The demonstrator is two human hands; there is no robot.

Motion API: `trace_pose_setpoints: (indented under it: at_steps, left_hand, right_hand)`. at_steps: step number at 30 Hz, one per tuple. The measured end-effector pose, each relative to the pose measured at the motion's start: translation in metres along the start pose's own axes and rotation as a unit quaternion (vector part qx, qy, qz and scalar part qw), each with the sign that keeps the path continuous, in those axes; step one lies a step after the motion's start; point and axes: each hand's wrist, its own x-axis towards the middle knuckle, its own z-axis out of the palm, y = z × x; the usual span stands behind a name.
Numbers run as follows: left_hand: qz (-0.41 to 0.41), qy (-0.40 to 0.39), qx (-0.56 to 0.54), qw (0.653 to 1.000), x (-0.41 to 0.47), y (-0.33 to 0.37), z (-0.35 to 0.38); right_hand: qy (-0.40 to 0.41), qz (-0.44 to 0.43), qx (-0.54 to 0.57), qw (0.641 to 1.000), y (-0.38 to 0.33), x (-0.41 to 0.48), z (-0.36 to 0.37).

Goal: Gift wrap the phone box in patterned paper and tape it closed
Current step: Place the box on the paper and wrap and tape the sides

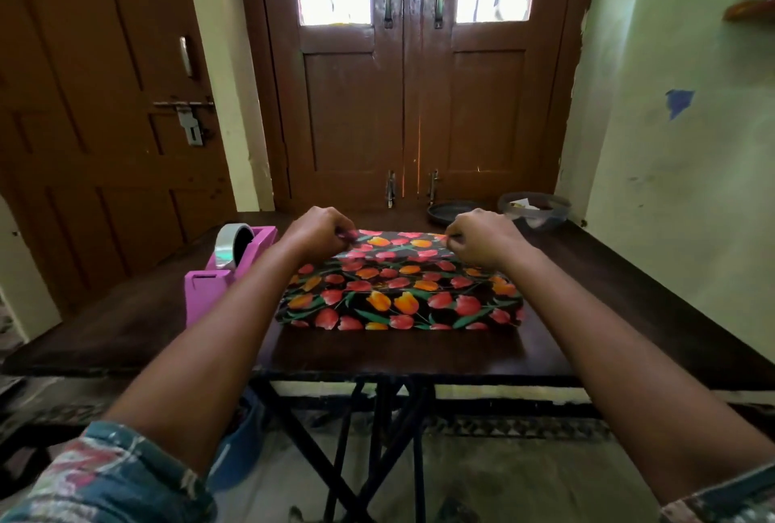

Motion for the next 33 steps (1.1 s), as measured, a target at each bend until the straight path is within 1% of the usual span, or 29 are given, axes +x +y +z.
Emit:
trace_pose_setpoints:
  at_steps: [6,10,13,15,17,19,22,24,25,27,29,33]
  left_hand:
    - [0.008,-0.026,0.006,1.0,-0.031,-0.004,0.01]
    - [0.011,-0.06,0.008,0.998,-0.041,-0.003,0.012]
    - [0.006,-0.092,-0.001,0.996,-0.046,-0.003,0.011]
    - [0.006,-0.106,0.001,0.994,-0.048,-0.004,0.009]
    - [0.006,-0.118,0.007,0.993,-0.051,-0.004,0.008]
    - [0.009,-0.129,0.017,0.991,-0.053,-0.003,0.007]
    - [0.021,-0.157,0.041,0.986,-0.054,0.0,0.005]
    - [0.031,-0.172,0.11,0.978,-0.055,0.004,0.004]
    - [0.043,-0.161,0.164,0.972,-0.055,0.006,0.005]
    - [0.078,-0.106,0.243,0.961,-0.056,0.008,0.008]
    - [0.104,-0.062,0.268,0.956,-0.055,0.007,0.012]
    - [0.113,-0.027,0.286,0.951,-0.049,0.0,0.018]
  right_hand:
    - [-0.054,-0.006,-0.008,0.998,-0.004,-0.031,0.016]
    - [-0.067,-0.01,0.002,0.998,-0.005,-0.044,0.019]
    - [-0.116,-0.024,-0.022,0.993,-0.01,-0.05,0.018]
    - [-0.099,-0.034,-0.064,0.992,-0.013,-0.052,0.022]
    - [-0.057,-0.043,-0.069,0.995,-0.014,-0.053,0.026]
    - [-0.039,-0.052,-0.036,0.997,-0.016,-0.054,0.028]
    - [-0.033,-0.054,0.007,0.998,-0.017,-0.054,0.029]
    - [-0.033,-0.046,0.021,0.998,-0.017,-0.054,0.03]
    - [-0.032,-0.045,0.022,0.998,-0.017,-0.054,0.03]
    - [-0.026,-0.043,0.022,0.998,-0.016,-0.053,0.031]
    - [-0.016,-0.04,0.013,0.999,-0.017,-0.052,0.035]
    - [0.011,-0.044,-0.023,0.999,-0.023,-0.051,0.046]
